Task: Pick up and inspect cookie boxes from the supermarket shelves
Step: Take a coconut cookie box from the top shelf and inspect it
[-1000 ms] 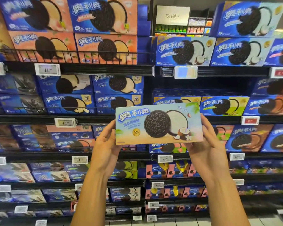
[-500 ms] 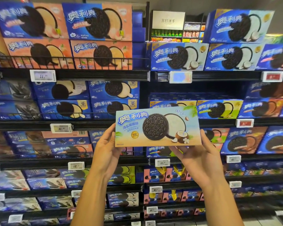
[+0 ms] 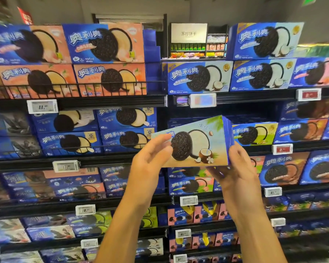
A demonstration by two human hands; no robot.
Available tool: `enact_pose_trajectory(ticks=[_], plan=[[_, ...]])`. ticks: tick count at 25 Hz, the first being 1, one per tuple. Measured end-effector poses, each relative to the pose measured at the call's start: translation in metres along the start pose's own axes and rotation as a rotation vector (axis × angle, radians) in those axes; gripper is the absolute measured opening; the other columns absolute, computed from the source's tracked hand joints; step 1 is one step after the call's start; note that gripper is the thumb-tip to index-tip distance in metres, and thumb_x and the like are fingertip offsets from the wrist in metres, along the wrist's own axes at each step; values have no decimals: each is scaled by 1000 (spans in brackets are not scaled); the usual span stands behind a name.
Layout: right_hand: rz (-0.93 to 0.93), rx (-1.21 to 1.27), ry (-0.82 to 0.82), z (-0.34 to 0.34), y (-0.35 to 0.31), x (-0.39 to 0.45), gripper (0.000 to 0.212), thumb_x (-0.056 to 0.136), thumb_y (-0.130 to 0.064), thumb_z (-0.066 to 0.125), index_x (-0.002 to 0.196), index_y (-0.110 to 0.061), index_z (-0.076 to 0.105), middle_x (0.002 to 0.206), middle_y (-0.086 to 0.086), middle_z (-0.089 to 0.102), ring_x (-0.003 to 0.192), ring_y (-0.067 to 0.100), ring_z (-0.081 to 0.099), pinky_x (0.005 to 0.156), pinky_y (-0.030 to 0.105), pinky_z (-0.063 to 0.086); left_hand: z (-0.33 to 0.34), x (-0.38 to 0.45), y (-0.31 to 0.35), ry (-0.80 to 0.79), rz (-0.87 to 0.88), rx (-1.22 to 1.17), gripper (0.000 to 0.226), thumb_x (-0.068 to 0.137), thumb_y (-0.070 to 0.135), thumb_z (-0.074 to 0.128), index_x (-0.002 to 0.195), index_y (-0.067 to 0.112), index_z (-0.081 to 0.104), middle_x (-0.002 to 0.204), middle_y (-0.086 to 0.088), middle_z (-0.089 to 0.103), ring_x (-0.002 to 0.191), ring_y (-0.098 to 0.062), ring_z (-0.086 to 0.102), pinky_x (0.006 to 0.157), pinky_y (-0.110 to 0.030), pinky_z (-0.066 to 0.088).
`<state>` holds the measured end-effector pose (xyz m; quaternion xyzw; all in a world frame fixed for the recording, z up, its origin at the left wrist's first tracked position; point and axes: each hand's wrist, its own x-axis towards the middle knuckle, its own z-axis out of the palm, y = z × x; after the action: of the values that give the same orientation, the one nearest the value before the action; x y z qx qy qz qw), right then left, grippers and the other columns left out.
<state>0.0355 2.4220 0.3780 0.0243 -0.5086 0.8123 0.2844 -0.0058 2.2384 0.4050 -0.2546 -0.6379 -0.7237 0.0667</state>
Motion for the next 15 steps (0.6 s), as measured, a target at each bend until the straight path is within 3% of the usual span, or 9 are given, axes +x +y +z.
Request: enact_pose_trajectory(ticks=[3, 5, 7, 9, 11, 13, 15], plan=[[-135, -136, 28, 13, -3, -1, 48, 85, -42, 67, 130, -27, 62, 113, -3, 74, 99, 13, 71, 86, 31, 58, 18, 6, 0, -113, -131, -39, 57, 81, 52, 61, 133, 28, 58, 126, 21, 64, 120, 4, 56, 112, -38, 39], [-235, -221, -10, 24, -3, -1, 41, 87, -38, 73, 127, -37, 62, 115, -12, 73, 102, 6, 70, 81, 19, 55, 31, 9, -2, -180, -130, -89, 60, 82, 58, 59, 134, 27, 58, 129, 16, 64, 120, 1, 57, 110, -38, 40], [-293, -298, -66, 32, -1, -2, 38, 86, -37, 72, 119, -50, 62, 115, -20, 70, 104, 5, 69, 81, 17, 54, 41, 11, -6, -188, -61, -128, 50, 87, 58, 55, 127, 28, 63, 127, 10, 66, 118, -6, 61, 102, -33, 48], [-292, -368, -152, 38, 2, -4, 45, 85, -47, 69, 124, -62, 54, 123, -23, 66, 112, 7, 66, 89, 30, 56, 43, 14, -9, -121, -25, -216, 51, 87, 58, 58, 126, 26, 63, 126, 2, 68, 115, -15, 64, 94, -28, 52], [-289, -481, -214, 38, 6, -4, 56, 84, -57, 62, 134, -68, 40, 141, -27, 53, 133, 4, 50, 106, 38, 46, 42, 20, -13, -60, -20, -297, 52, 85, 55, 62, 125, 22, 64, 122, -4, 69, 107, -20, 69, 83, -27, 56], [-316, -589, -269, 34, 8, 0, 59, 85, -58, 57, 140, -63, 36, 151, -32, 37, 145, -2, 29, 117, 34, 33, 39, 27, -17, 6, -56, -361, 51, 86, 51, 66, 124, 18, 65, 118, -8, 70, 93, -18, 71, 71, -26, 58], [-333, -617, -344, 29, 8, 7, 57, 87, -55, 54, 142, -54, 39, 152, -35, 31, 147, -3, 21, 119, 23, 27, 35, 34, -23, 61, -126, -458, 54, 88, 49, 61, 129, 14, 63, 122, -12, 68, 89, -19, 72, 68, -28, 58]])
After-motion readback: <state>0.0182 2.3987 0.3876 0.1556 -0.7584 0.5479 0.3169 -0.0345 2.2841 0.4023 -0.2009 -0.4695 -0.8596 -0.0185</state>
